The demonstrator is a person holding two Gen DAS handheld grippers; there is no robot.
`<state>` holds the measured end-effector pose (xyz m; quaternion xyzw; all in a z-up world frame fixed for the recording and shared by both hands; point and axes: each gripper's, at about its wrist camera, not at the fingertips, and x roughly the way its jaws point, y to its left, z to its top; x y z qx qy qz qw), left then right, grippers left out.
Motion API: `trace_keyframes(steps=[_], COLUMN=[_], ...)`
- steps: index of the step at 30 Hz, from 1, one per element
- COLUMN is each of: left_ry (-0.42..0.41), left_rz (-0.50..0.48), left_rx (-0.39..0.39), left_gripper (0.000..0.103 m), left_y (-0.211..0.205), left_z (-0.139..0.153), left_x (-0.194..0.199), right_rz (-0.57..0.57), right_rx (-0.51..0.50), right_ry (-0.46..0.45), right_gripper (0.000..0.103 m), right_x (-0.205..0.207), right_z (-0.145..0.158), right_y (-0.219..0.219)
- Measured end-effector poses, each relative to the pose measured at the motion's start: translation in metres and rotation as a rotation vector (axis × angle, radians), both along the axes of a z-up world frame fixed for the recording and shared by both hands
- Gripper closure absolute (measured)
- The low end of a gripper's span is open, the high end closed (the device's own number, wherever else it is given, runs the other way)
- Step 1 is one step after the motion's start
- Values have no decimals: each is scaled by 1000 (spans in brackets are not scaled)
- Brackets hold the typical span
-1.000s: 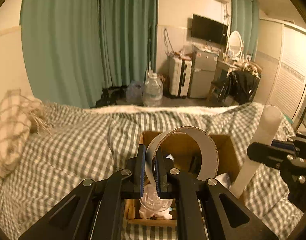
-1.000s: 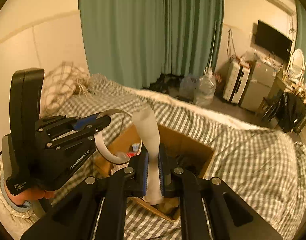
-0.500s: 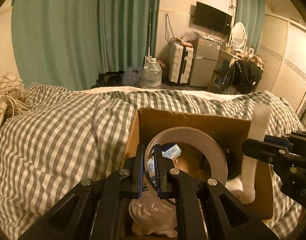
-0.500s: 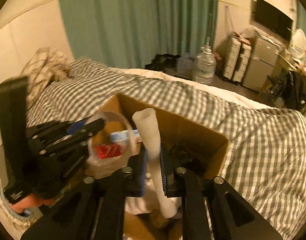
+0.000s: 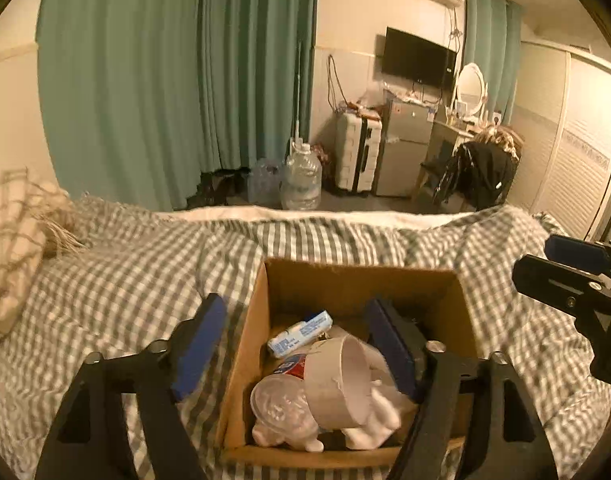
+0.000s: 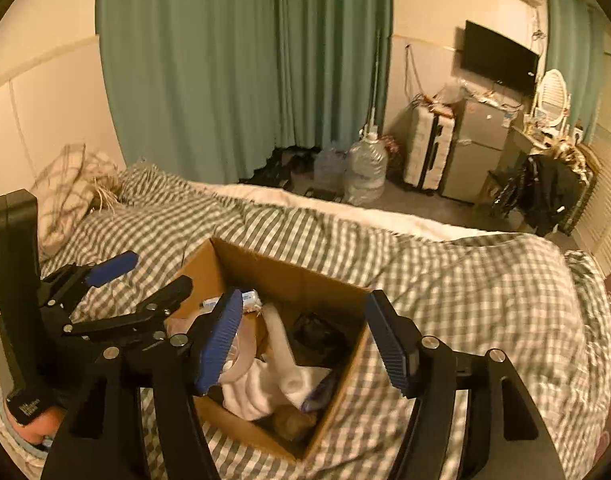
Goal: Organize objects
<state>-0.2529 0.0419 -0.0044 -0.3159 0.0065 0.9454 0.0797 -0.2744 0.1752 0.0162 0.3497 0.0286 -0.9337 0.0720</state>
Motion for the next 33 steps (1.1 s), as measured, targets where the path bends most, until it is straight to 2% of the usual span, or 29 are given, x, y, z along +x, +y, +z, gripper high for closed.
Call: trace_keyframes(steps=[2, 5, 9, 15, 17, 21, 24, 30, 33], left_ry=[27, 55, 133, 248, 282, 344, 330, 351, 317], left_rz=[8, 7, 21, 32, 40, 61, 80, 115, 107], left_rx=[1, 16, 17, 38, 48, 75, 73, 30, 7], left_gripper=[15, 14, 0, 0, 0, 0, 0, 0, 0], left_y=[-1, -3, -5, -17, -22, -31, -35, -36, -34], left_z=[17, 42, 78, 120, 125, 118, 102, 45, 9], left_x=[13, 35, 70, 129, 145, 178, 190, 205, 202], right_rz=[-9, -19, -49, -98, -120, -159, -193, -175, -171], right_rx=[3, 14, 15, 25, 31, 38, 23, -15, 15], right_ry=[22, 63, 133, 261, 305, 354, 365, 393, 409], right_gripper=[36, 28, 15, 0, 0, 0, 0, 0, 0], right_x=[15, 38, 76, 138, 159, 194, 211, 220, 216], right_z=[16, 43, 77, 115, 119, 108, 87, 31, -3], right_y=[4, 6, 11, 16, 19, 19, 23, 21, 15])
